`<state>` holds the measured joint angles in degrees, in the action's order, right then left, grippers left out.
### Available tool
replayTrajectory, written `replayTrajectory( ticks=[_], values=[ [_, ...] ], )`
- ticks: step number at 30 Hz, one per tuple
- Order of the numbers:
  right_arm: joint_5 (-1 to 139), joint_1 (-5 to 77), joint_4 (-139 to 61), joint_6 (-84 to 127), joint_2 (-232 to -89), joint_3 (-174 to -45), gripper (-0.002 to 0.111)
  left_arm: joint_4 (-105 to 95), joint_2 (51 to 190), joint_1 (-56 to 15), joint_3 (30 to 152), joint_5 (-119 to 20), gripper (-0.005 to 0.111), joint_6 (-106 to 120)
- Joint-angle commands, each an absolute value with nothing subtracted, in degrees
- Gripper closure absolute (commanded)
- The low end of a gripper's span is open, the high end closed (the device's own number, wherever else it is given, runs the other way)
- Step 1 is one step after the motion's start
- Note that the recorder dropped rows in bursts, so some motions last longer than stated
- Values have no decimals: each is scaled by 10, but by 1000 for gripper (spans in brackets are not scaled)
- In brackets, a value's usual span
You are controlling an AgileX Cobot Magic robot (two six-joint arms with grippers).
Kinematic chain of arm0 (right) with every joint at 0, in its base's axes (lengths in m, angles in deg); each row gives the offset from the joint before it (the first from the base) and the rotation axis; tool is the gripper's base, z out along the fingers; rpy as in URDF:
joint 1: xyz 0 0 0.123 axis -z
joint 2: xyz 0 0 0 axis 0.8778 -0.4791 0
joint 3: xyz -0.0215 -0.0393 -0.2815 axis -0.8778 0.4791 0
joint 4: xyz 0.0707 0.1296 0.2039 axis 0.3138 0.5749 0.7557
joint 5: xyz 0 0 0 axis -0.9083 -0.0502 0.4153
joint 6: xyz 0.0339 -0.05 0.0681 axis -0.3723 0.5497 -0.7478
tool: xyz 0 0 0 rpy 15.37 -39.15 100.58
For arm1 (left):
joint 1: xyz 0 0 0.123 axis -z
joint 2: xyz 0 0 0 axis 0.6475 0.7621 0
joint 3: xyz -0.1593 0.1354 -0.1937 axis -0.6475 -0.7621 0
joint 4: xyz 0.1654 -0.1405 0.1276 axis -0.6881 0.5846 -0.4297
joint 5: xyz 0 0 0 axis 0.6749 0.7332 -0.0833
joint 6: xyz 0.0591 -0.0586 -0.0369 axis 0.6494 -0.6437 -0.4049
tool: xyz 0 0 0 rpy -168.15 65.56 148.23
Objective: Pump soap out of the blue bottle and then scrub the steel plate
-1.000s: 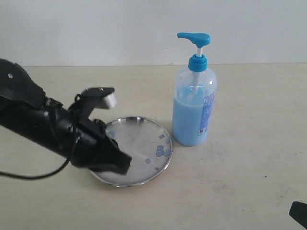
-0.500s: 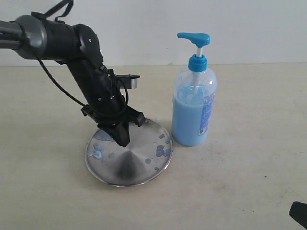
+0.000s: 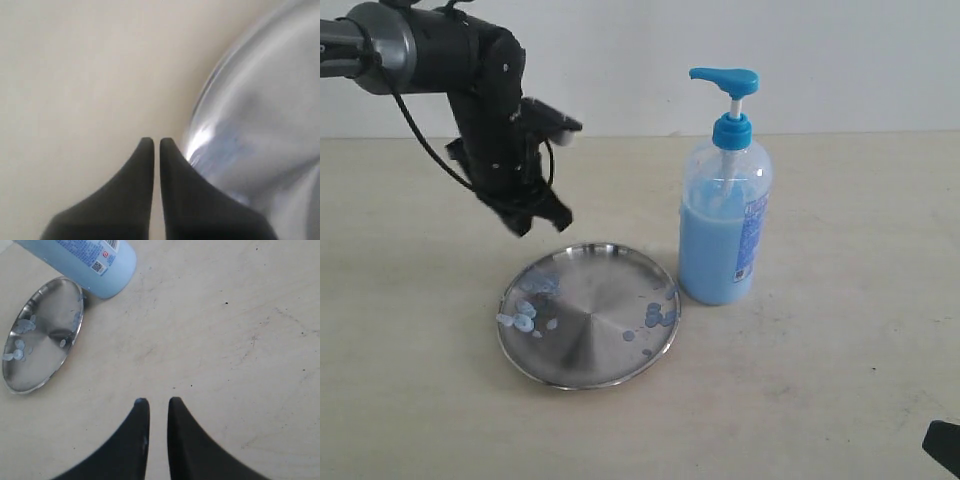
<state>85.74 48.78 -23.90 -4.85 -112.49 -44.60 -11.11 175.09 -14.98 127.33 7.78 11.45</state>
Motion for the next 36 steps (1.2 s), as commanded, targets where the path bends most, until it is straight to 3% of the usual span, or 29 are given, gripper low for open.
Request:
replayTrajectory(
  ticks=[1,5,10,12,16,19,21,26,29,31,36],
  values=[
    [855,488,-238,-43,-1128,-447,106,202,1749,-139,1280,12,102,384],
    [855,488,-238,-43,-1128,-447,106,248,1750,-134,1280,201,102,485],
    [855,488,-238,-43,-1128,-447,106,-44,1731,-138,1277,204,102,278],
    [855,488,-238,-43,-1128,-447,106,-106,1728,-139,1279,135,102,223],
    [855,488,-238,-43,-1128,-447,106,98,1737,-141,1280,-16,102,289],
    [855,488,-238,-43,-1128,-447,106,246,1746,-138,1280,106,102,447],
    [855,488,-238,-43,-1128,-447,106,243,1746,-138,1280,204,102,461],
    [855,488,-238,-43,-1128,-447,106,50,1733,-141,1296,204,102,292],
    [855,488,-238,-43,-1128,-447,106,38,1734,-141,1305,46,102,178],
    [855,488,-238,-43,-1128,-447,106,161,1743,-140,1305,-12,102,246],
    [855,488,-238,-43,-1128,-447,106,238,1750,-138,1305,204,102,363]
  ],
)
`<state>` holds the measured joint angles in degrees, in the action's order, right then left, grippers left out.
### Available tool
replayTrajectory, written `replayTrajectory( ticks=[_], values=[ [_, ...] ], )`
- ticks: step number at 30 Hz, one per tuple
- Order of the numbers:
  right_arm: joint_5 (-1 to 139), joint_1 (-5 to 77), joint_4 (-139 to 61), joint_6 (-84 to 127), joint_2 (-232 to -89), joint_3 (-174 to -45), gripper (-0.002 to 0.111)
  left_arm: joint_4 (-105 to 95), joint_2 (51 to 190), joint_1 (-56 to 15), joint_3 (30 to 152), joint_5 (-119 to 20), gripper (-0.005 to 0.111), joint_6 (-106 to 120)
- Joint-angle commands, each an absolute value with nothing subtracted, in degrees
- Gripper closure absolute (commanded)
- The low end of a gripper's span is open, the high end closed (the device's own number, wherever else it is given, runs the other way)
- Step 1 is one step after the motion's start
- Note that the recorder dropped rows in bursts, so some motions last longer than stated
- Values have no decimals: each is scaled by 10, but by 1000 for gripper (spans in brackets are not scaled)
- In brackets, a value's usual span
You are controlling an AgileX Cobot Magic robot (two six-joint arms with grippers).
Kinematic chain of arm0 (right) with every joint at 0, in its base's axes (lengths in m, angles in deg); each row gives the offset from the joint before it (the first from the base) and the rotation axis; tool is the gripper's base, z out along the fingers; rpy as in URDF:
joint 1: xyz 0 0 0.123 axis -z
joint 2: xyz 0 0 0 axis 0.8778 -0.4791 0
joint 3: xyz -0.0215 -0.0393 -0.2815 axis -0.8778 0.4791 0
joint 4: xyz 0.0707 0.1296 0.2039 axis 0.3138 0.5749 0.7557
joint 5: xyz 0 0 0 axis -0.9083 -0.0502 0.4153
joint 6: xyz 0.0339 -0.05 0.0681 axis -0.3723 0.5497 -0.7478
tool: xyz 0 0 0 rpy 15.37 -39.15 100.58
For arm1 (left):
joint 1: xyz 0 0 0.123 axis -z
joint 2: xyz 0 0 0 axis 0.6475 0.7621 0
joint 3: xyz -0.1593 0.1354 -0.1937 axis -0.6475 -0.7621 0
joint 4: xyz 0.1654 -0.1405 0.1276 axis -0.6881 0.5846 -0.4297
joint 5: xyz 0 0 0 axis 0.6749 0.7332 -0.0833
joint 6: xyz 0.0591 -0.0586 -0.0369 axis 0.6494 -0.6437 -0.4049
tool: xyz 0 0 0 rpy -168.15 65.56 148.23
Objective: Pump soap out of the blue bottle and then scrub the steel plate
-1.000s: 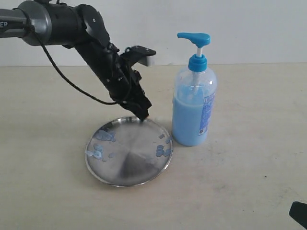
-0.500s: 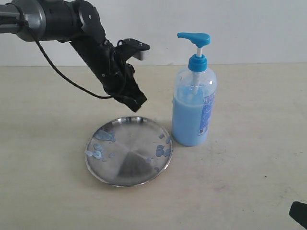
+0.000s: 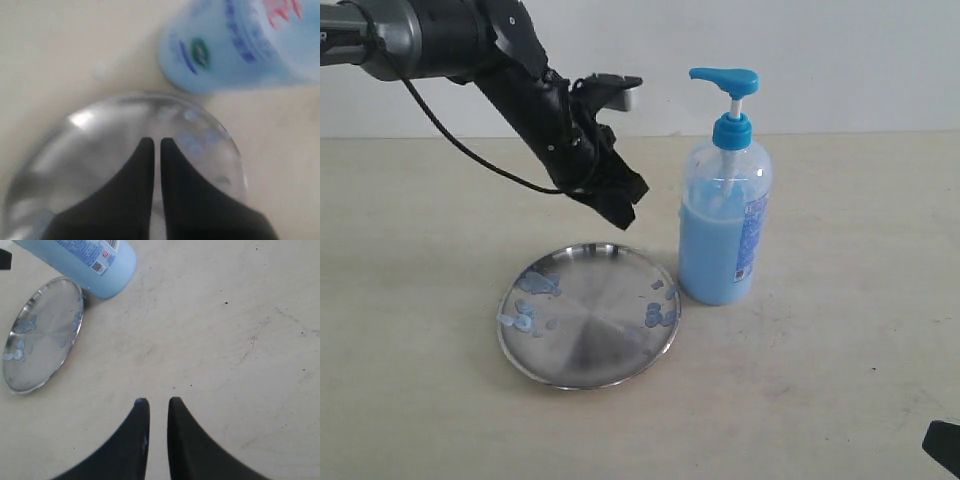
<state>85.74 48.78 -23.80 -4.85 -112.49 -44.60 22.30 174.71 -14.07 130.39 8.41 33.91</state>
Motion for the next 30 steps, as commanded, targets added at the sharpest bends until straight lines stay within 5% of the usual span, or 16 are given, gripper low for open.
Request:
replayTrajectory(
  ticks=[1,7,9,17,30],
  values=[
    [855,488,-238,-43,-1128,-447,106,211,1744,-138,1290,204,102,336],
    [855,488,-238,-43,-1128,-447,106,-86,1742,-140,1281,133,102,197],
    [855,488,-238,-43,-1128,-447,106,-5,1755,-140,1281,64,102,252],
    [855,488,-238,-43,-1128,-447,106,200,1806,-138,1270,204,102,363],
    [855,488,-238,-43,-1128,-447,106,-44,1768,-141,1252,184,102,204]
  ],
)
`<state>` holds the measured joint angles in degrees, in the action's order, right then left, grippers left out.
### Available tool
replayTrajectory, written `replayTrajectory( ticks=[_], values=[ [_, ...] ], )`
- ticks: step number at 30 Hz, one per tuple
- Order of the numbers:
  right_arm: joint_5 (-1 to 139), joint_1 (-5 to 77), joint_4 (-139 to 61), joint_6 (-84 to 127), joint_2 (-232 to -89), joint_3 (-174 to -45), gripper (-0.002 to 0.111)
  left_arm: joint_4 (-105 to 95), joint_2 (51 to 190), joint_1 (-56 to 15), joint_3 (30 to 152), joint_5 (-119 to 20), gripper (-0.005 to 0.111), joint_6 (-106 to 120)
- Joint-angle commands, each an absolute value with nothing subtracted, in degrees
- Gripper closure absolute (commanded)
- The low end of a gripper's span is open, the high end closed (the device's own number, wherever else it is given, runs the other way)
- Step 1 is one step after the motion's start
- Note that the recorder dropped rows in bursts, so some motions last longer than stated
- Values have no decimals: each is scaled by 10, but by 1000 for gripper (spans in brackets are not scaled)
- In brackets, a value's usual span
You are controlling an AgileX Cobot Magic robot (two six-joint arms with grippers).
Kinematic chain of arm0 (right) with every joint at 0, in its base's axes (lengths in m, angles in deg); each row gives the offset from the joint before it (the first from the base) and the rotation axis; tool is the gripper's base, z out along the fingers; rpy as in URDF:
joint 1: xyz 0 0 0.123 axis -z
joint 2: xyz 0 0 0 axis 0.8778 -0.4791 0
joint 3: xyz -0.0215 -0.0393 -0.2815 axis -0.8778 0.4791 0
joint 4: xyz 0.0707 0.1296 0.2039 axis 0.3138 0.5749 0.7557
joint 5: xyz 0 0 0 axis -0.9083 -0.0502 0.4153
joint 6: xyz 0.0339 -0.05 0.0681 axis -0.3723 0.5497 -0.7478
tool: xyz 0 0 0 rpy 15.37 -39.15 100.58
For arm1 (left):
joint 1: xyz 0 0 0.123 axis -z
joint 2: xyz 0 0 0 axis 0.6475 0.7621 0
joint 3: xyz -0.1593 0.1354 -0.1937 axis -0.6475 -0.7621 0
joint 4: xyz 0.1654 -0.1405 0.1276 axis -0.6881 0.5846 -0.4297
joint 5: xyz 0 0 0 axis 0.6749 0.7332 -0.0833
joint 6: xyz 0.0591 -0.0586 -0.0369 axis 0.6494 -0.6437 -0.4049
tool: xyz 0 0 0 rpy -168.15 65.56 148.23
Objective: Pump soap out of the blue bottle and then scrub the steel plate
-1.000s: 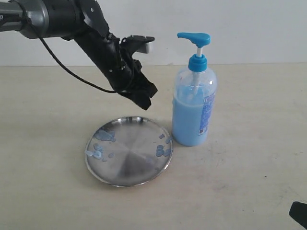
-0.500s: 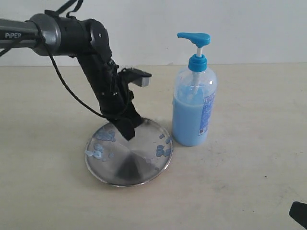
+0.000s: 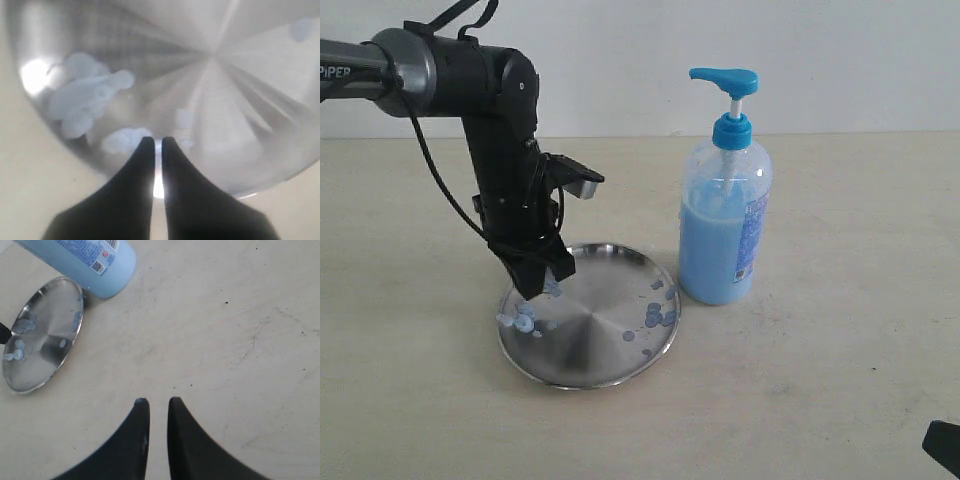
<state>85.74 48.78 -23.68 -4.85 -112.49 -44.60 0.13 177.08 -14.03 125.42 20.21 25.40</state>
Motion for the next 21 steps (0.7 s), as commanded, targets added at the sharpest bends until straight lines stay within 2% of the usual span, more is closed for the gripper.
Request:
replayTrajectory(
  ticks=[1,3,5,7,11,15,17,19,21],
  values=[
    [855,488,-238,-43,-1128,-447,106,-1,1775,-139,1252,106,102,228],
    [855,488,-238,-43,-1128,-447,106,136,1786,-135,1252,53,102,341],
    [855,488,-238,-43,-1128,-447,106,250,1790,-131,1249,113,102,447],
    [855,488,-238,-43,-1128,-447,106,297,1786,-131,1244,198,102,472],
    [855,488,-238,-43,-1128,-447,106,282,1723,-134,1176,188,102,475],
    [855,488,-238,-43,-1128,-447,106,283,1508,-156,1019,-86,102,457],
    [855,488,-238,-43,-1128,-447,106,283,1312,-194,866,-392,102,416],
    [855,488,-238,-43,-1128,-447,106,283,1190,-235,774,-553,102,413],
    [855,488,-238,-43,-1128,-447,106,283,1071,-279,721,-501,102,411]
  ],
)
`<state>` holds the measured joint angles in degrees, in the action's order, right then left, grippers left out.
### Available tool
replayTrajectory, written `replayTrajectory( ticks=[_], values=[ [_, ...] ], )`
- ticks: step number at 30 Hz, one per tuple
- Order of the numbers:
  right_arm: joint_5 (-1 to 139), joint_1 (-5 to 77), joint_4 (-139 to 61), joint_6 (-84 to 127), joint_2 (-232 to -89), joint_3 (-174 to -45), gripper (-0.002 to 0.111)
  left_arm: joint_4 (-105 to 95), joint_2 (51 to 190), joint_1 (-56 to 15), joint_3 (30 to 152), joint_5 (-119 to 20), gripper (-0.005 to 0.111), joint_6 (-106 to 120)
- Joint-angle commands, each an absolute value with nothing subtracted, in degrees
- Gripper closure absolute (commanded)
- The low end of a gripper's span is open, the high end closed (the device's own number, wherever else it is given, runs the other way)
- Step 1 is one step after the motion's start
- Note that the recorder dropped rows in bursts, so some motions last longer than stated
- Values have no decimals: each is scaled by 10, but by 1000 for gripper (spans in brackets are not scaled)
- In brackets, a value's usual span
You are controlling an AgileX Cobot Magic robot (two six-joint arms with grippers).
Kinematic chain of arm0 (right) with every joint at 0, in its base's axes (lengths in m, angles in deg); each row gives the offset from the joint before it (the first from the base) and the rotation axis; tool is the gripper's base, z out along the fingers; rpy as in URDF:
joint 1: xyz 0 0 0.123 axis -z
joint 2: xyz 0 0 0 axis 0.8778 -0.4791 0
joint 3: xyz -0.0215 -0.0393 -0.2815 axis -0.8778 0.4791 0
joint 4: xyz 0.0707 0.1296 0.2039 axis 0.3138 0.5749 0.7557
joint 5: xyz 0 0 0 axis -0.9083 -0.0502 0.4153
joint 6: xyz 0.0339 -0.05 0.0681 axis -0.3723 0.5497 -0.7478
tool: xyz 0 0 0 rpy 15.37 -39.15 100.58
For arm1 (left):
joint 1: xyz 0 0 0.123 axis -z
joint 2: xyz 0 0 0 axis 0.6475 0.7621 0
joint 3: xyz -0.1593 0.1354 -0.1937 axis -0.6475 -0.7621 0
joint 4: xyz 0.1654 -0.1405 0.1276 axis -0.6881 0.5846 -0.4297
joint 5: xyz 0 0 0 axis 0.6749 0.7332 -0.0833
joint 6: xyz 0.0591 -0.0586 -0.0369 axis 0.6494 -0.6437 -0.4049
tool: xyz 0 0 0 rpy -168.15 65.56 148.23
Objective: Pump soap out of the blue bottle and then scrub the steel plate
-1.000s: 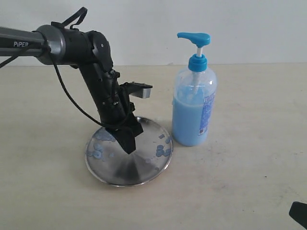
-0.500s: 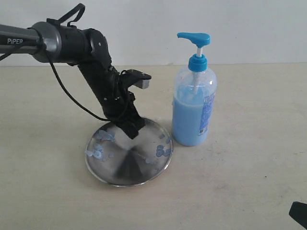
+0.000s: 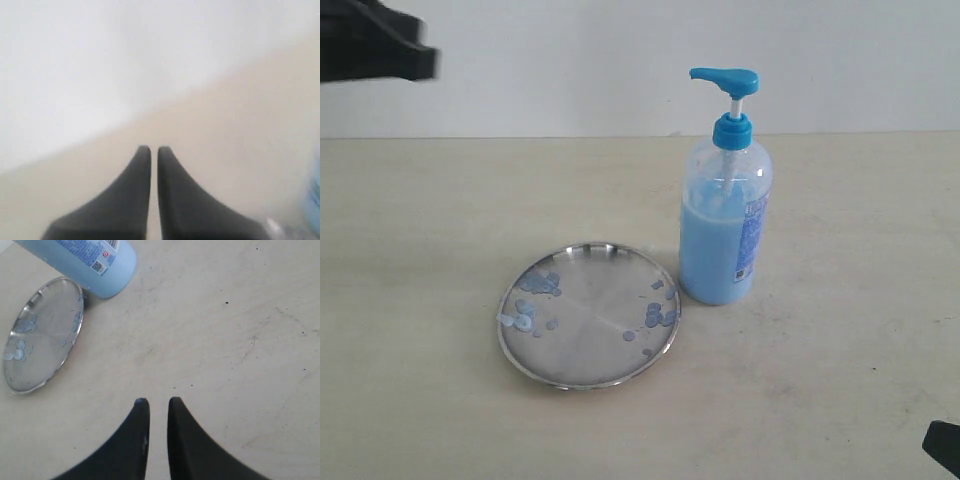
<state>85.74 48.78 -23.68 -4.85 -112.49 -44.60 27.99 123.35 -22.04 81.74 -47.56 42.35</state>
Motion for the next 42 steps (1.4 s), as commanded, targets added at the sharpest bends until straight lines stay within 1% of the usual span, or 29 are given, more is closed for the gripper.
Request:
replayTrajectory(
  ticks=[1,4,6,10,14,17,20,24,27,31,33,34,37,39,42],
  values=[
    [855,488,-238,-43,-1128,-447,106,283,1028,-288,707,-447,102,404],
    [855,488,-238,-43,-1128,-447,106,283,834,-291,672,-224,102,404],
    [855,488,-238,-43,-1128,-447,106,288,760,-291,654,-167,102,396],
    [855,488,-238,-43,-1128,-447,106,299,646,-291,589,-148,102,381],
    [848,488,-242,-43,-1128,-447,106,296,574,-291,528,-152,102,387],
    [847,488,-242,-43,-1128,-447,106,271,540,-291,486,-136,102,393],
    [847,488,-242,-43,-1128,-447,106,228,519,-291,472,-142,102,393],
    [847,488,-243,-43,-1128,-447,106,129,513,-291,459,-171,102,291],
    [847,488,-243,-43,-1128,-447,106,16,513,-291,432,-186,102,128],
    [847,488,-243,-43,-1128,-447,106,-143,513,-291,383,-266,102,-159],
    [847,488,-243,-43,-1128,-447,106,-192,511,-294,371,-249,102,-280],
    [847,488,-243,-43,-1128,-447,106,-203,509,-303,362,-229,102,-334],
    [847,488,-243,-43,-1128,-447,106,-205,506,-348,343,-183,102,-380],
    [847,488,-243,-43,-1128,-447,106,-210,506,-376,337,-188,102,-357],
    [843,488,-243,-43,-1128,-447,106,-212,506,-428,337,-236,102,-289]
  ],
)
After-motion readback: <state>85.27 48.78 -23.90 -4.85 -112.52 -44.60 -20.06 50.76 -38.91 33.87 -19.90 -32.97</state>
